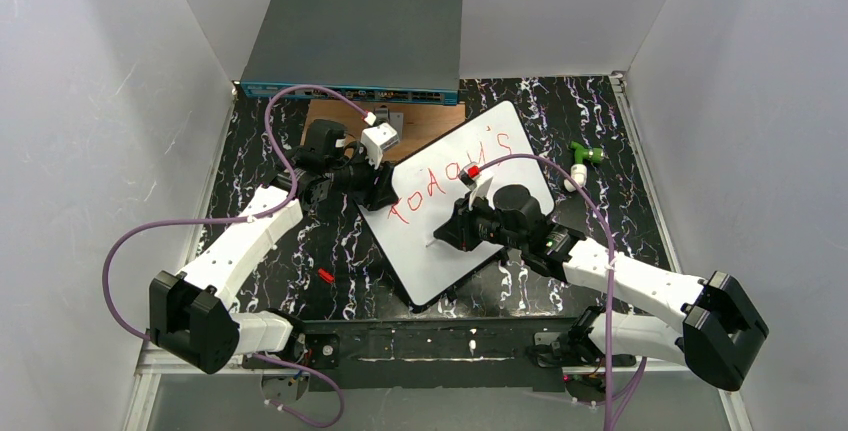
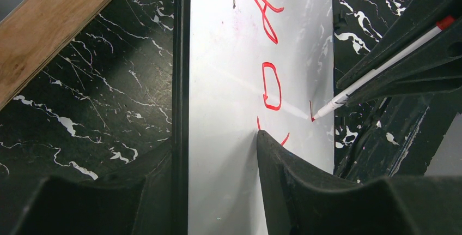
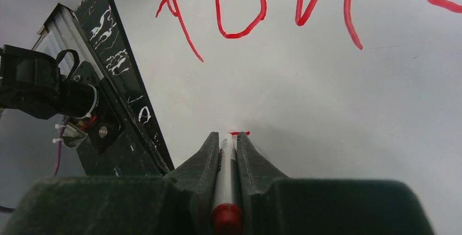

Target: Write a sentence on the whiteboard

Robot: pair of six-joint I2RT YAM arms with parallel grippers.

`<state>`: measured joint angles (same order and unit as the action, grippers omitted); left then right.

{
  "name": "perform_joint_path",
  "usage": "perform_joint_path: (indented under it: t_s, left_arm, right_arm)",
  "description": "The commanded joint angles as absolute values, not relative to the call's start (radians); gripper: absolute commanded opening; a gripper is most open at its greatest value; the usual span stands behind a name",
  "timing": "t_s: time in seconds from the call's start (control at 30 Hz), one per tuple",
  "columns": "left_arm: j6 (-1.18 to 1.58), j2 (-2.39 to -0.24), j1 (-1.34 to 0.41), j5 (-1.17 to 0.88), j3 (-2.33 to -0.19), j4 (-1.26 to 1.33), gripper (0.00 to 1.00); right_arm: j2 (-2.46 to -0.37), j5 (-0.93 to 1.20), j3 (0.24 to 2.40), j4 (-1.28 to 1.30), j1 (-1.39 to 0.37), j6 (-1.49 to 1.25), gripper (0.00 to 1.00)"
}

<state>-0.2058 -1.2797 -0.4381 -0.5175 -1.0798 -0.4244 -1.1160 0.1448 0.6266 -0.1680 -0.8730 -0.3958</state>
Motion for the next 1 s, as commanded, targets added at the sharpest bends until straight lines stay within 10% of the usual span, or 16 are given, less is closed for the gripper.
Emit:
perform_joint_path:
  t_s: [0.0,0.97]
  left_arm:
    - [-0.292,-1.25,-0.474,-0.567,-1.086,-0.482,0.0]
    - [-0.293,-1.243,-0.474,-0.563,-1.071,-0.479,0.0]
  right_arm:
    - [-1.135,0.101,0.633,-0.176,-0.877,-0.37,0.01]
    - [-1.121,0.072,0.623,-0.08,-0.878,-0.31,0.01]
